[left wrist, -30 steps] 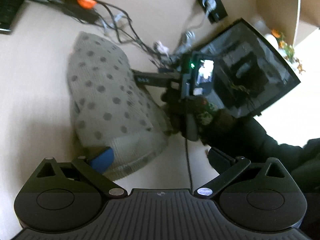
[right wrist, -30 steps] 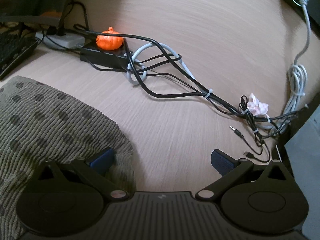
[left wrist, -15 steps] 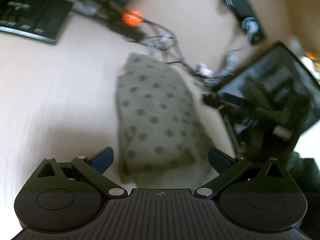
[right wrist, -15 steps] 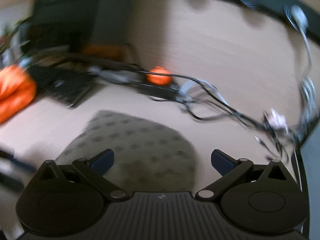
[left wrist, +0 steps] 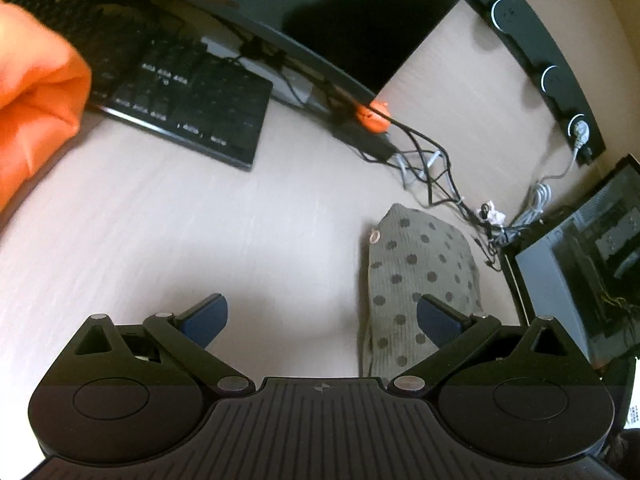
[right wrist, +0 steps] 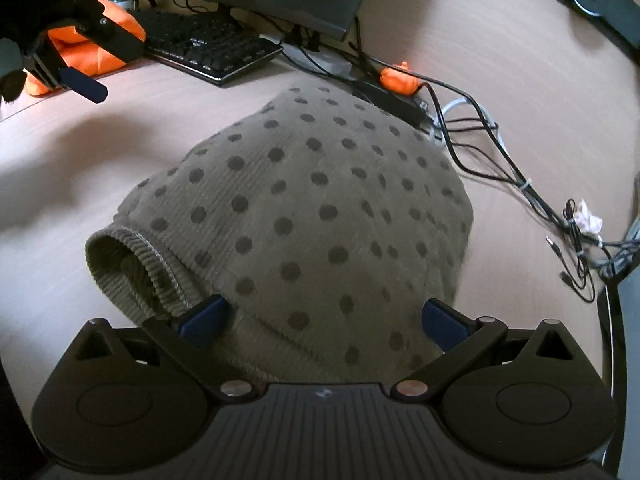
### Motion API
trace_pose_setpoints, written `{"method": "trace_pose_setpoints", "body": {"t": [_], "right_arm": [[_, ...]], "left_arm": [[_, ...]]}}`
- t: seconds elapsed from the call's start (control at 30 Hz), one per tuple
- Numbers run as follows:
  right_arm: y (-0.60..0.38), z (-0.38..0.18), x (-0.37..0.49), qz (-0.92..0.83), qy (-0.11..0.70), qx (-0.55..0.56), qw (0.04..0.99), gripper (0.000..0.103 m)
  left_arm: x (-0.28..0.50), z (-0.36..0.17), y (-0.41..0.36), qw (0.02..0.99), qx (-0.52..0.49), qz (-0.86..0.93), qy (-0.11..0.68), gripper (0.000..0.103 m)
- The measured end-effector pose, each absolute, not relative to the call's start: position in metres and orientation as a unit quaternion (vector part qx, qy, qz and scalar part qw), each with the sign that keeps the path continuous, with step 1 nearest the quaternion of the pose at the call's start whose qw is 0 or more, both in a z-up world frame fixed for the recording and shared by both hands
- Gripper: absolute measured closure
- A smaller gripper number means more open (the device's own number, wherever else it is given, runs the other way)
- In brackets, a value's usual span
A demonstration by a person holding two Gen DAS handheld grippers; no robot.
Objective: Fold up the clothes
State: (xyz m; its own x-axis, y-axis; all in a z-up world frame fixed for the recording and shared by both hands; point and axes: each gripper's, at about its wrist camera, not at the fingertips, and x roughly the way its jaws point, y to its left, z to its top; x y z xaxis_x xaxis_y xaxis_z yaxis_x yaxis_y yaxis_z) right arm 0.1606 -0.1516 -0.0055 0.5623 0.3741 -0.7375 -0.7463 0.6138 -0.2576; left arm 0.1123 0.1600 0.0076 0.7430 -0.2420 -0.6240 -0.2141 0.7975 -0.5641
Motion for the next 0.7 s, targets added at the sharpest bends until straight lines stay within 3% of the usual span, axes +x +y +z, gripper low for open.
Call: {"method": "trace_pose_setpoints", "body": {"t": [0.23,0.5,0.7], "right_arm": [[-0.176,0.021,0.161,0.363,0.342,-0.218,0.839,0.000],[-0.226,0.037,0.229,0.319,0.411,0.066,0.851,0.000],[-0.219,0.017,0.276,0.283,0.417,0.094,0.858,0.000]], "left_arm": [[0.140,0.001,0.121,0.875,-0.305,-0.083,0.367,0.000],[0.199,-0.004,0.088,0.875,-0.267,-0.125,0.385,0.000],[0.217,0.000,0.071,0.869,-0.241,-0.128,0.413,0.000]]}}
